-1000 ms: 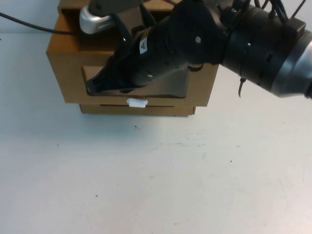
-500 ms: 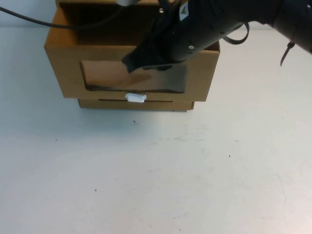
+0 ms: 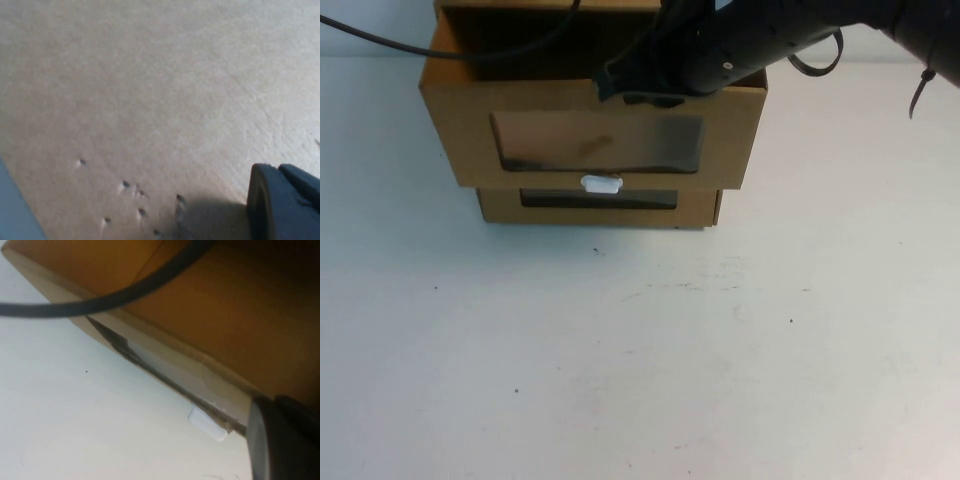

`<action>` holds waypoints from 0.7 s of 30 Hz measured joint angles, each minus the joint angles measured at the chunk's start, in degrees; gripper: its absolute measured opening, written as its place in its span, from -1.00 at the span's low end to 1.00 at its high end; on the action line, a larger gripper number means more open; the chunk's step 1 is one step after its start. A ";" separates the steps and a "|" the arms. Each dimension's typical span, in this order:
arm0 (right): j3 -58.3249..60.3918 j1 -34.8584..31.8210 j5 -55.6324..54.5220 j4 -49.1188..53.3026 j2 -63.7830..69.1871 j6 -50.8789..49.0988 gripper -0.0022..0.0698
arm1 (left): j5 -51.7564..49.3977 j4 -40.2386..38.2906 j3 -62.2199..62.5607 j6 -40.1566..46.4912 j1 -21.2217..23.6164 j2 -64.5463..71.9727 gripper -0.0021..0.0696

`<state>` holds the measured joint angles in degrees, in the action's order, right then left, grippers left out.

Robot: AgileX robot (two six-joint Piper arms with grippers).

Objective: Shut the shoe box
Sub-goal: Close the shoe box with your right arm

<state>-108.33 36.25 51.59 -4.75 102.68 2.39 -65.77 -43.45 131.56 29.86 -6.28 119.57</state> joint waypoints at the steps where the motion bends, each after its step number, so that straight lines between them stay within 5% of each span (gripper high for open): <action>1: -0.12 -0.25 -0.09 -0.82 0.12 0.40 -0.97 | 0.00 0.00 0.00 0.00 0.00 0.00 -0.96; 21: -0.35 -0.61 1.98 -3.59 0.24 4.32 -0.97 | -0.40 0.00 0.00 0.00 0.00 0.00 -0.96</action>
<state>-108.68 35.64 53.57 -8.34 102.93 6.71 -66.17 -43.45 131.56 29.86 -6.28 119.57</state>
